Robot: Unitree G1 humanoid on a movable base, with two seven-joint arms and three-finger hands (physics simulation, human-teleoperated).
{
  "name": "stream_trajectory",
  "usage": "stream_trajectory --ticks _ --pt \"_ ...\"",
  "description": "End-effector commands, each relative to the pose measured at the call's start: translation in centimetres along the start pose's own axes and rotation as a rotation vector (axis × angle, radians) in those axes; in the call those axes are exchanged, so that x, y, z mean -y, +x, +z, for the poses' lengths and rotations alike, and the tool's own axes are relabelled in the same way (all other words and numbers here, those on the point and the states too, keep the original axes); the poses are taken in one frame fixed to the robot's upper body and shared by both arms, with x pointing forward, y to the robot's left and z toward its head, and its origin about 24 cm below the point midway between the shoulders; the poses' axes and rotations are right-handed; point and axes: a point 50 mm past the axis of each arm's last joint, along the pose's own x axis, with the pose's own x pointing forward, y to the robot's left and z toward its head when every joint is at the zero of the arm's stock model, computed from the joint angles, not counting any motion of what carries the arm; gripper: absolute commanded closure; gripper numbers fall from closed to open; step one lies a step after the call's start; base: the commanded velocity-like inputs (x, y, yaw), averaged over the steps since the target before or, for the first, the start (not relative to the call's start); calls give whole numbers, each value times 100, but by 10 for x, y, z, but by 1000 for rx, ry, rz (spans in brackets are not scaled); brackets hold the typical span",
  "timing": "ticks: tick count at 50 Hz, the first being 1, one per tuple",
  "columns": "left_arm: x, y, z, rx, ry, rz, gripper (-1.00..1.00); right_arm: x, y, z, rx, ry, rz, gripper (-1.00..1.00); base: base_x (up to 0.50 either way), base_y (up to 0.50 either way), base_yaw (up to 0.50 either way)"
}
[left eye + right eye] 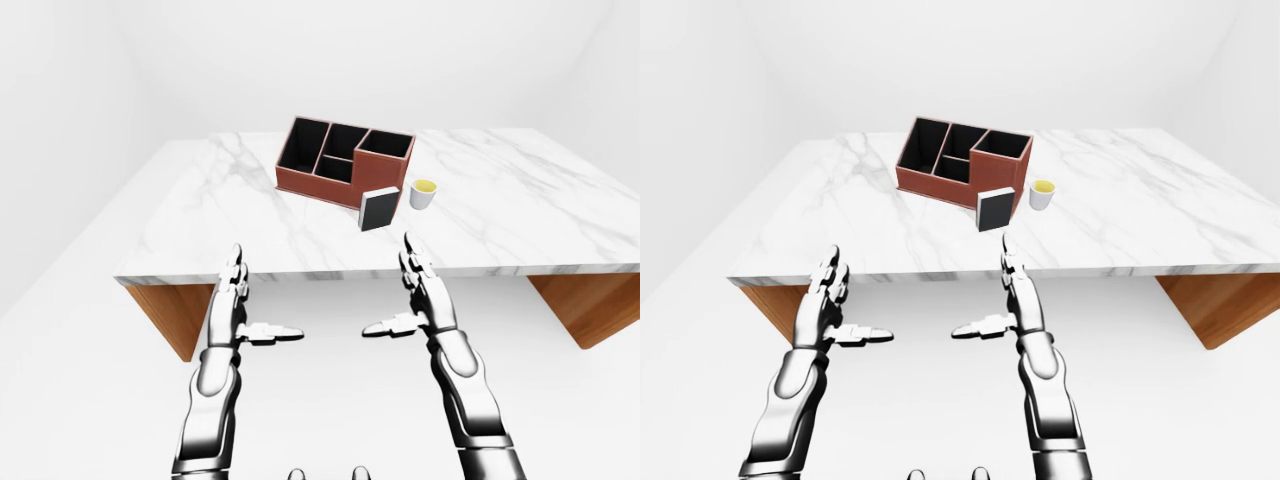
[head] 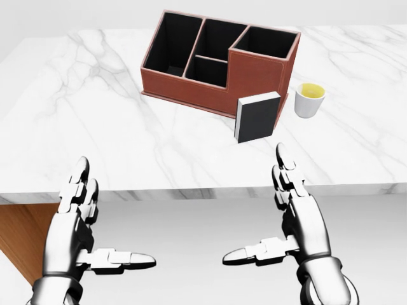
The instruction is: Pick up the book and place it in the right compartment of the caddy.
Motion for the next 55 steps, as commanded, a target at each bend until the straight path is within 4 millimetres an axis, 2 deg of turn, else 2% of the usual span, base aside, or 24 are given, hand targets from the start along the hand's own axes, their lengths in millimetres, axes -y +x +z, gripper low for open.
stream_trajectory --ticks 1,5,10,15,18,23,28,55 --pt "-2 1 14 35 6 -4 -100 8 8 16 10 -30 9 -100 0 0 0" --pt "-6 7 23 60 24 4 -100 9 12 31 70 -53 23 -100 0 0 0" --pt "-14 11 45 130 41 10 -100 14 20 53 150 -116 48 -100 0 0 0" --pt "-17 5 82 293 56 11 -100 15 25 80 252 -172 63 -100 0 0 0" --pt "-20 0 105 391 67 18 -100 14 21 103 345 -216 88 -100 0 0 0" --pt "-23 -6 121 468 68 32 -100 14 15 121 422 -248 100 -100 0 0 0" --pt "-24 -10 125 486 64 43 -100 14 9 134 482 -274 114 -100 0 0 0" --pt "-24 -15 127 501 53 69 -100 16 12 127 449 -250 130 -100 0 0 0"
